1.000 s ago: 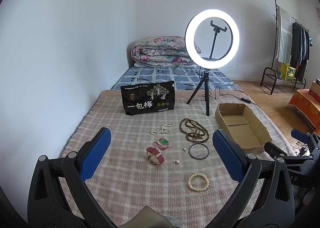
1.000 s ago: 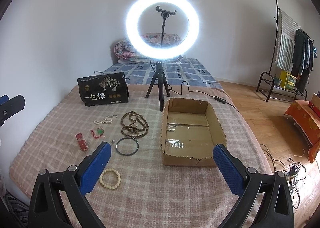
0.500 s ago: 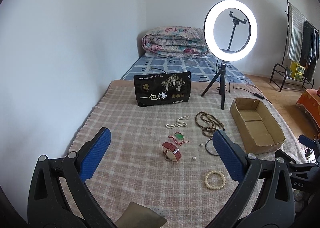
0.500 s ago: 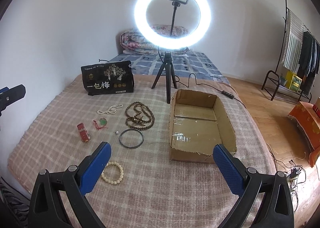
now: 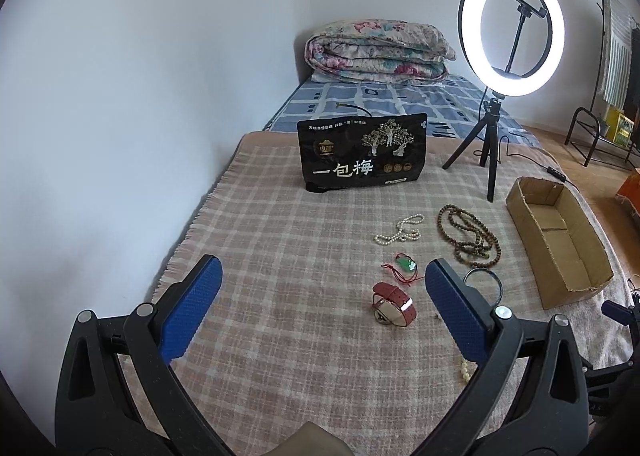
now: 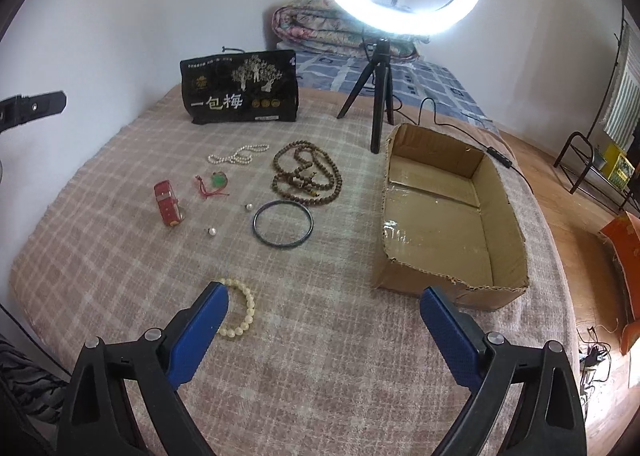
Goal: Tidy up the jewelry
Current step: 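Move left tool toward red watch while right tool approaches cream bead bracelet, then grasp red-strap watch with left tool while right tool grasps cream bead bracelet, then carry watch and bracelet into cardboard box and open both tools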
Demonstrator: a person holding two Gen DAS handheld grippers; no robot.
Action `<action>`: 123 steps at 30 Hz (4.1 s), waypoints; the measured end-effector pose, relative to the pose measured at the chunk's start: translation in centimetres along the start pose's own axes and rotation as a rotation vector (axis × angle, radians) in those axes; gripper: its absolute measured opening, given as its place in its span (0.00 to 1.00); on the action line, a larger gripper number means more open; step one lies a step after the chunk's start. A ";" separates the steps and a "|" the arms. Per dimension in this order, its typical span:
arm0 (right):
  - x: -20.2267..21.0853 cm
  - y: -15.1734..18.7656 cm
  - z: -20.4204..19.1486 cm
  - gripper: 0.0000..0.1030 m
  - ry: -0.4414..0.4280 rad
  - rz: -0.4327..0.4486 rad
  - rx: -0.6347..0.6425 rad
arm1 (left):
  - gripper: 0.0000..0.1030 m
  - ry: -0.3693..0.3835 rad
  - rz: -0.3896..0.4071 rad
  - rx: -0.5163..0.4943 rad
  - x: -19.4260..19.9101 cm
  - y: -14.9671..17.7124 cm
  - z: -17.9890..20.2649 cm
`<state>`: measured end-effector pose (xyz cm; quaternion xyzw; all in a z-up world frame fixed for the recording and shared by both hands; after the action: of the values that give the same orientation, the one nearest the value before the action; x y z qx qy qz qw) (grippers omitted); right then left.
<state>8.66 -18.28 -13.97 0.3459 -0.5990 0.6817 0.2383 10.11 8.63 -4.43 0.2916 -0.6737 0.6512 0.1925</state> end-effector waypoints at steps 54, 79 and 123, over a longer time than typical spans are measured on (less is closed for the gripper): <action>-11.3 1.7 -3.0 0.43 -0.194 -0.319 0.047 | 0.68 0.190 -0.563 0.096 -18.4 3.4 4.8; -9.7 0.5 -4.3 0.05 -0.226 -0.263 0.097 | 0.19 0.166 -0.511 0.067 -17.0 3.1 4.3; -2.1 -5.5 13.1 0.05 -0.022 0.027 -0.199 | 0.19 0.478 -0.296 -0.044 -10.8 -5.9 23.5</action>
<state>16.50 -30.00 -11.40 0.3201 -0.6708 0.6182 0.2556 24.88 -13.02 -8.65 0.2206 -0.5731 0.6517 0.4452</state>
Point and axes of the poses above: each gripper's, at about its wrist camera, not at the fingertips, and x roughly against the way its jaws point, z to its right, y to its underside, the point moved 1 cm from there along -x, roughly the way its jaws point, and after that the axes turned 2 degrees about -x, right-handed, at the moved point
